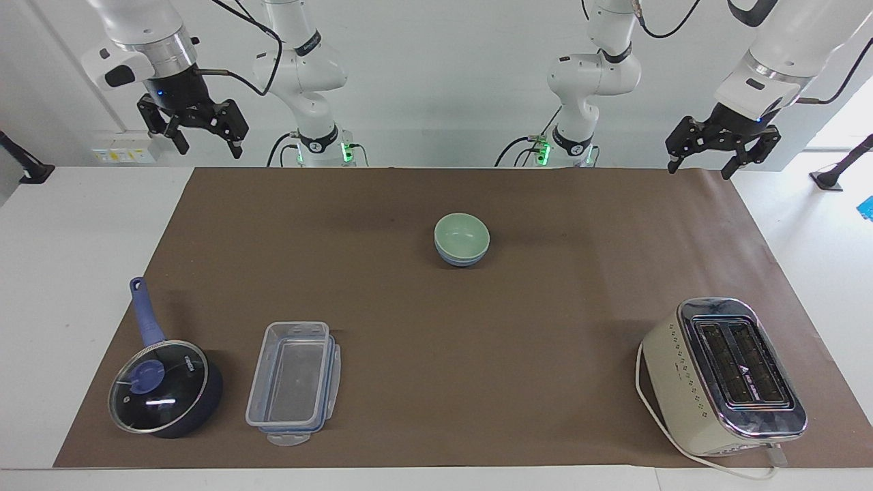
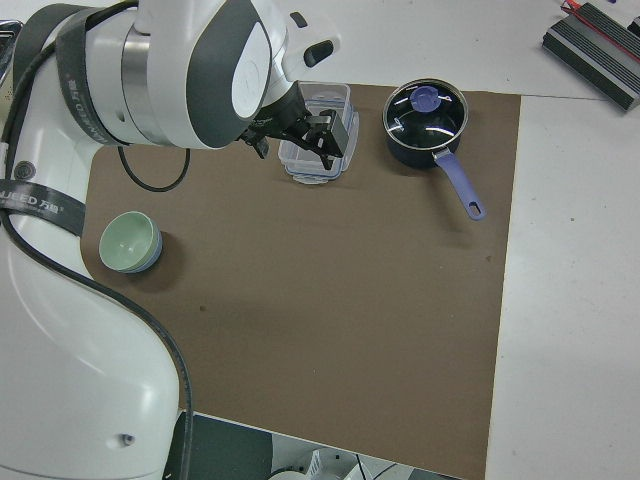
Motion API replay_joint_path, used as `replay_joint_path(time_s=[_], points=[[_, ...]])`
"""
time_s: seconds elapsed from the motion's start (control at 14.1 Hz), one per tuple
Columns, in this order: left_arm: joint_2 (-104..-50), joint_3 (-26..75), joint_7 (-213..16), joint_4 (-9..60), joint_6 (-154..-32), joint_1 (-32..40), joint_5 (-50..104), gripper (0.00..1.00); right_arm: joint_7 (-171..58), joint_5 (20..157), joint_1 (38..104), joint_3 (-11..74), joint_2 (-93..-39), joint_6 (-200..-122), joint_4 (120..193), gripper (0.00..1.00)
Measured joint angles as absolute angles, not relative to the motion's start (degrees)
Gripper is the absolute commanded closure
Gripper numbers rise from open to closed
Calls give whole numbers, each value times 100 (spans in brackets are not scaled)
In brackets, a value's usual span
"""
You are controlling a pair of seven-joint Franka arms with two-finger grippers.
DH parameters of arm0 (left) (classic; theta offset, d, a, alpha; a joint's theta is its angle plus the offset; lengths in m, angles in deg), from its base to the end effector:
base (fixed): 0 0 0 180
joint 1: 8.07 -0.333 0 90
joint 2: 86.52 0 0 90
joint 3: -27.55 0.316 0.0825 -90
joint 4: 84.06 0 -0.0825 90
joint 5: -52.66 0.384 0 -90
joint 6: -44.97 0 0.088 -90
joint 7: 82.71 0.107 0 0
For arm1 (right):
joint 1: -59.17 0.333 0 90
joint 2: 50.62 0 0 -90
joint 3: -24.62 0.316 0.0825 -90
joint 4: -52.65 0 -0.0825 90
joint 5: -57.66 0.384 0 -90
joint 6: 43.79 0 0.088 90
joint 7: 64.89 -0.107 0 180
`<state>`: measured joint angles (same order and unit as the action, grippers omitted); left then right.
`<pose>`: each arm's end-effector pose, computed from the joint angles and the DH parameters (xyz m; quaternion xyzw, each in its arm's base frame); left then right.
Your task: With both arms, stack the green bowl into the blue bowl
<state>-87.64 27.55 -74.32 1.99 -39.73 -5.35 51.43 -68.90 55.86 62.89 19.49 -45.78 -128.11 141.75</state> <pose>0.5384 -0.0280 0.6593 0.9952 -0.0978 -0.0015 0.0108 0.5173 -0.0187 0.6683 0.9987 -0.0487 0.0006 0.0118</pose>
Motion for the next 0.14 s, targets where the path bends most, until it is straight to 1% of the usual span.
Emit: replay_joint_path(time_s=[0.14], points=[[-8764,2754,-7432,199,-3973,-535,5143,0,-6889,5586,6289,1949,-4577,-12811,14192,0]])
